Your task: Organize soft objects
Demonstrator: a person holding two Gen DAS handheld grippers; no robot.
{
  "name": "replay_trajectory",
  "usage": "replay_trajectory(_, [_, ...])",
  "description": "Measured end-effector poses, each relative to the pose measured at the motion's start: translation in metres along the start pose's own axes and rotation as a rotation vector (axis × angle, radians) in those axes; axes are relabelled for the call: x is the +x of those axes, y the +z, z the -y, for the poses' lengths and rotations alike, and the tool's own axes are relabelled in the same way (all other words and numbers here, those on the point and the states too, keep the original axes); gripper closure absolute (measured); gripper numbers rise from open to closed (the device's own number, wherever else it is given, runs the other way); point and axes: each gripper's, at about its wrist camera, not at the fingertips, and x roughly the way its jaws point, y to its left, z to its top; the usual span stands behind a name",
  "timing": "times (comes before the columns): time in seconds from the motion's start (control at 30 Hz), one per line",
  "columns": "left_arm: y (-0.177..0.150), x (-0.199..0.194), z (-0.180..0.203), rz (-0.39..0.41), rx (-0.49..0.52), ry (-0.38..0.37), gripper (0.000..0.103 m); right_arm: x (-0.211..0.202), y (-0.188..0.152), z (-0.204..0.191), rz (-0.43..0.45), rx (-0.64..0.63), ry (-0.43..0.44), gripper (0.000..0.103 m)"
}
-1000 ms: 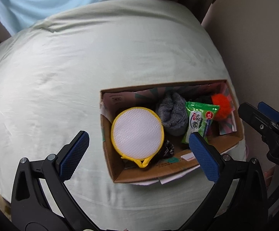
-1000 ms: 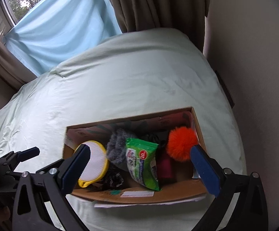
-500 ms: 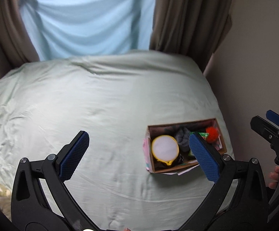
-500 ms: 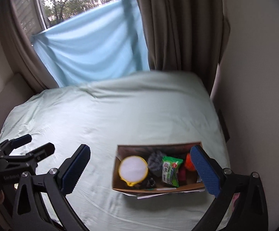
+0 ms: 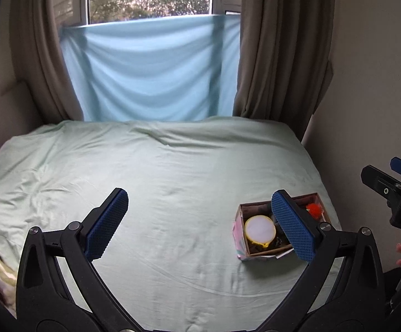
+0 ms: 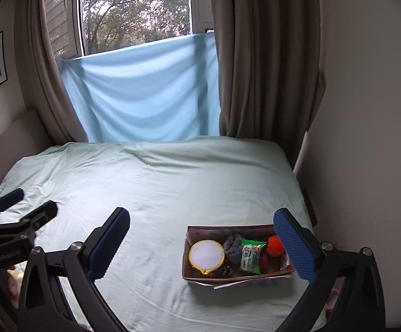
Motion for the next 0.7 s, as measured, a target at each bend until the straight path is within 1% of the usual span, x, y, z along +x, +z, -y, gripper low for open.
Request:
replay_trajectory(0.23, [-0.002, -0.017, -0.005, 0.042, 0.000, 0.009, 0.000, -0.009, -0.004, 0.002, 0.021, 0.031, -0.026, 0.000])
replay_trajectory(0.7, [0.001, -0.018, 0.003, 0.052, 0.014, 0.012, 0.000, -0.012, -0.002, 0.011, 0.036, 0.045, -0.038, 0.000])
